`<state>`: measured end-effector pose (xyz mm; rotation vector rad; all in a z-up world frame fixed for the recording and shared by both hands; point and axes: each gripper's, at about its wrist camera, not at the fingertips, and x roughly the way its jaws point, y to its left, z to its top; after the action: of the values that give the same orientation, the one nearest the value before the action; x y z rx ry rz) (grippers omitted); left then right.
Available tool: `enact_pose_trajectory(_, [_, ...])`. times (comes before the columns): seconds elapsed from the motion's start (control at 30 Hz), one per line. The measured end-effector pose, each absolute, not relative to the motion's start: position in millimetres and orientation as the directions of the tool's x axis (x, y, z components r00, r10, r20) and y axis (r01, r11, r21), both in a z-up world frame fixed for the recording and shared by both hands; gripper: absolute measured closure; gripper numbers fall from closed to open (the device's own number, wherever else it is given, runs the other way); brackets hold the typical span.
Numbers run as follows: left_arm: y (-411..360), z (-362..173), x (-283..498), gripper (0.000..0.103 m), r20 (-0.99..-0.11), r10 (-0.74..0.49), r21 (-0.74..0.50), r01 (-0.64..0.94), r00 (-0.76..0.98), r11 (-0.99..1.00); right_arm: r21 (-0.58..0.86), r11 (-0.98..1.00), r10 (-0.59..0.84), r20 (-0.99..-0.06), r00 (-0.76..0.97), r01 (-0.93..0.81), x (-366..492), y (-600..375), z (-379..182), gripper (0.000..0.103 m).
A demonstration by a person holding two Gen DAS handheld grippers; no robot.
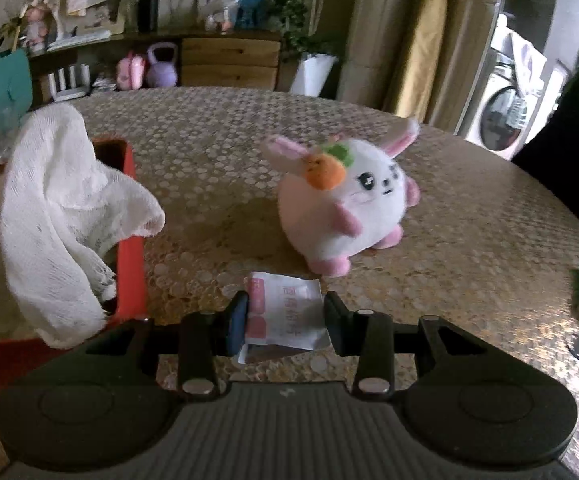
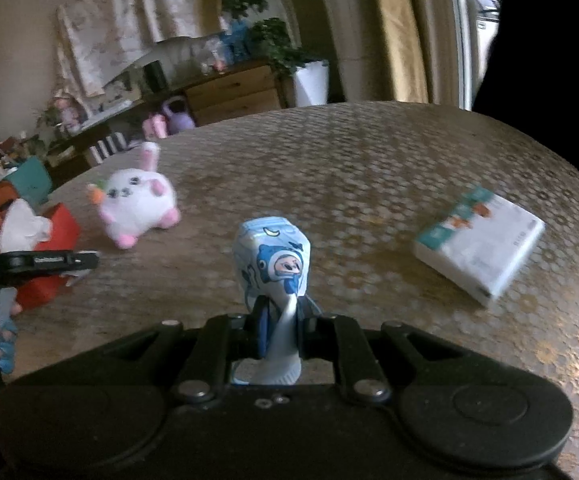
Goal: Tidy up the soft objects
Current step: 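Carry the packet to the red box with the left tool while the right tool carries the mask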
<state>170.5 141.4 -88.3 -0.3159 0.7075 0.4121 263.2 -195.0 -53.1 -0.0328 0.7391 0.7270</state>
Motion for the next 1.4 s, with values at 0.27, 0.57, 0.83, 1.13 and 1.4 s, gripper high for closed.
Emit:
enact_pose_trajectory(0.27, [145.0,-58.6,147.9,0.063,-0.663,0.209,-0.177,-0.422,0.719,0.889,0.219,0.677,0.667,-0.587,0.459,-0.703,232.3,-150.7,-18.8,0.091])
enact_pose_trajectory(0.57, [167.9,-22.9,109.2,0.063,-0.636,0.203,-0.187,-0.404,0.745,0.896,0.203,0.588,0.731,-0.548,0.407,-0.783,198.6,-93.9,20.2,0.091])
enact_pose_trajectory(0.83, [206.3,4.2,70.5,0.063,-0.598,0.24,-0.173,-0.415,0.765,0.893,0.151,0.504,0.771,-0.523,0.364,-0.85,163.9,-35.7,46.5,0.091])
enact_pose_trajectory(1.13, [265.9,23.6,42.2,0.063,-0.584,0.297,-0.148,-0.459,0.755,0.876,0.116,0.434,0.783,-0.54,0.31,-0.894,142.0,32.4,57.0,0.091])
enact_pose_trajectory(1.4, [316.2,22.9,50.7,0.063,-0.601,0.347,-0.106,-0.502,0.72,0.858,0.052,0.369,0.763,-0.587,0.271,-0.928,129.7,93.7,47.0,0.091])
